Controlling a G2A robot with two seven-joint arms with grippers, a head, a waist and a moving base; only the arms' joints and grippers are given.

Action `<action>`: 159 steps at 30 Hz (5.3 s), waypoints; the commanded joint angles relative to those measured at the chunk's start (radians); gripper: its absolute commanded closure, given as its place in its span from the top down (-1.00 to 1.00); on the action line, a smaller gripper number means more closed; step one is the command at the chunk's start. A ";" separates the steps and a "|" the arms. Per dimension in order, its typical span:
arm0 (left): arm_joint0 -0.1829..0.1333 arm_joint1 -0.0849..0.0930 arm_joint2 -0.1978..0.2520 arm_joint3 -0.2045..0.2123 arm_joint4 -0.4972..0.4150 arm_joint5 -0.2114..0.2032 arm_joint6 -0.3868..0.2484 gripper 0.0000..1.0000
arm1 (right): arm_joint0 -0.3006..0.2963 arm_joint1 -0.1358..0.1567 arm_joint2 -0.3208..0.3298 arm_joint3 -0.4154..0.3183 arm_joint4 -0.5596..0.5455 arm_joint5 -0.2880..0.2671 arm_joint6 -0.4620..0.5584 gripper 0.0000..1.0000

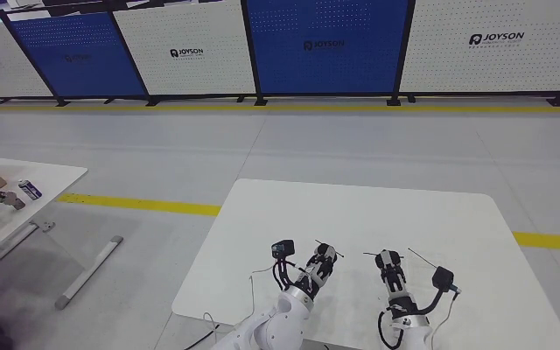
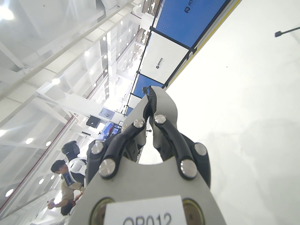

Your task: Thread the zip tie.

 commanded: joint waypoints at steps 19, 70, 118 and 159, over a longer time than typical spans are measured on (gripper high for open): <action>0.000 0.000 0.000 0.000 0.000 0.000 0.000 -1.00 | 0.045 -0.021 -0.046 0.033 0.020 0.105 0.051 -1.00; 0.003 0.001 0.006 0.013 0.094 -0.023 -0.023 -1.00 | 0.056 -0.035 -0.038 0.063 0.077 0.059 0.137 -1.00; 0.003 0.001 0.006 0.013 0.094 -0.023 -0.023 -1.00 | 0.018 -0.061 -0.024 0.068 0.039 0.008 0.085 -1.00; 0.003 0.001 0.006 0.013 0.094 -0.023 -0.023 -1.00 | 0.018 -0.085 -0.022 0.075 0.016 0.027 0.081 -1.00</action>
